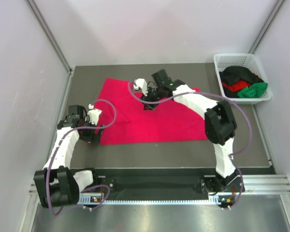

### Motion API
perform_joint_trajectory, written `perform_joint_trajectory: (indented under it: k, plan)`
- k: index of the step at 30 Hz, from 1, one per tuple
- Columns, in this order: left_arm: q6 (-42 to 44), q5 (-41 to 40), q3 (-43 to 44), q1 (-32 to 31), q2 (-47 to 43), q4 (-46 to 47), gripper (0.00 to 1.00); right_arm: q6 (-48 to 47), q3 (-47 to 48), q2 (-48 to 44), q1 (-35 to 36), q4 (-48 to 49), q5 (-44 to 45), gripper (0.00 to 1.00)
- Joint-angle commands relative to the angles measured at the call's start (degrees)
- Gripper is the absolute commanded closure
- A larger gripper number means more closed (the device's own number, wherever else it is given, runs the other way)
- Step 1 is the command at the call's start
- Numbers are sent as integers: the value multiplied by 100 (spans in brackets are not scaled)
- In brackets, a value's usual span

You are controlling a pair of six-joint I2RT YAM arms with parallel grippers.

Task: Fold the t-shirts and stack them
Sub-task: Fold the tshirt

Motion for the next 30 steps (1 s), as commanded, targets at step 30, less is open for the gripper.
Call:
perform_joint_trajectory:
  k: [30]
  plan:
    - [-62, 862, 665, 86, 725, -150, 42, 1259, 1857, 2149, 1303, 912, -1541, 67]
